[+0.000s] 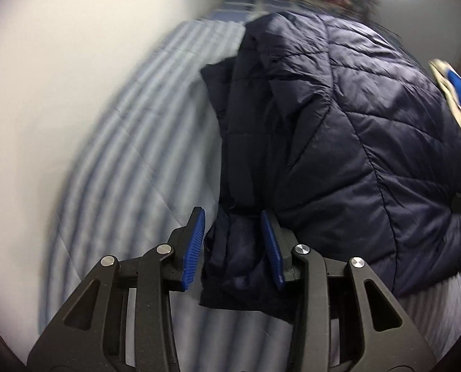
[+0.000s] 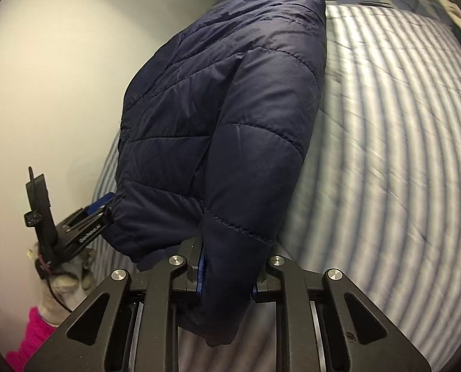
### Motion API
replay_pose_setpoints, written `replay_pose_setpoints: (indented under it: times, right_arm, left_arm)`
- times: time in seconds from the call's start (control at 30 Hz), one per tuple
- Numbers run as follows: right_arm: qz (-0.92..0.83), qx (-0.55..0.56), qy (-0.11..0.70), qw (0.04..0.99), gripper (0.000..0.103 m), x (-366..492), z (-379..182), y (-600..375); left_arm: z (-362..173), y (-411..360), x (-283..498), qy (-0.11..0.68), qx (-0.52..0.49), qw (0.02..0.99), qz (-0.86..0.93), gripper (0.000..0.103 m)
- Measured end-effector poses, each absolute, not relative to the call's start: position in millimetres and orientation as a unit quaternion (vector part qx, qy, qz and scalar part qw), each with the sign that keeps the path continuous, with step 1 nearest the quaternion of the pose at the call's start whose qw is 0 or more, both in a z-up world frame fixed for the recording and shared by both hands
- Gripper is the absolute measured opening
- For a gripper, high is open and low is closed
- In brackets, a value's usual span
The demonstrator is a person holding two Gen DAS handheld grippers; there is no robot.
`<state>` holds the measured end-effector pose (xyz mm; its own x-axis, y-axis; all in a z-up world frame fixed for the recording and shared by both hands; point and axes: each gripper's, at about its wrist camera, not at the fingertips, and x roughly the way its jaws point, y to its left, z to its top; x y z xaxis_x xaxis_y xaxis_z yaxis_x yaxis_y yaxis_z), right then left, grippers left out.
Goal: Fold large clothes
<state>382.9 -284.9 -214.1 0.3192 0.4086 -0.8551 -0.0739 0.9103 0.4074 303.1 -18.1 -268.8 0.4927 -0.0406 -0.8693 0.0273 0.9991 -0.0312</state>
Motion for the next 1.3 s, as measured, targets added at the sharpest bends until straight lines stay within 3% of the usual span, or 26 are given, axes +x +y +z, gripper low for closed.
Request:
replay_pose_setpoints:
  times: [0.33,0.4,0.57,0.63,0.7,0.8,0.93,1.3]
  right_arm:
    - [0.122,0.114,0.576,0.800,0.019,344.1,-203.3,-341.9]
    - [0.118,0.106,0.573,0.804,0.029,341.6,-200.9,-335.1]
    - [0.114,0.055,0.548,0.827,0.035,319.5,-181.5,-321.4]
    - [0.107,0.020,0.524,0.845,0.035,309.2,-165.3,-321.3]
    - [0.103,0.004,0.498,0.861,0.035,301.7,-144.2,-329.7]
    - [0.083,0.002,0.422,0.903,0.035,305.8,-115.1,-341.3]
    - [0.072,0.021,0.387,0.919,0.035,334.9,-109.7,-344.8]
    - [0.019,0.057,0.389,0.919,0.035,448.1,-146.0,-369.4]
  left_arm:
    - [-263.9,-106.1,237.9,0.493,0.061,0.864,-0.085,0.037]
    - [-255.9,-104.5,239.7,0.494,0.051,0.863,-0.092,0.036]
    - [-200.9,-70.3,251.6,0.472,-0.014,0.873,-0.118,0.036]
    - [-161.3,-58.2,256.9,0.448,-0.029,0.882,-0.139,0.039]
    - [-126.9,-57.1,263.1,0.419,-0.017,0.895,-0.153,0.053]
    - [-97.1,-63.0,287.6,0.384,0.012,0.909,-0.163,0.057]
    - [-109.9,-83.2,331.8,0.384,0.012,0.908,-0.168,0.057]
    - [-226.9,-116.3,408.8,0.427,0.048,0.899,-0.084,0.057]
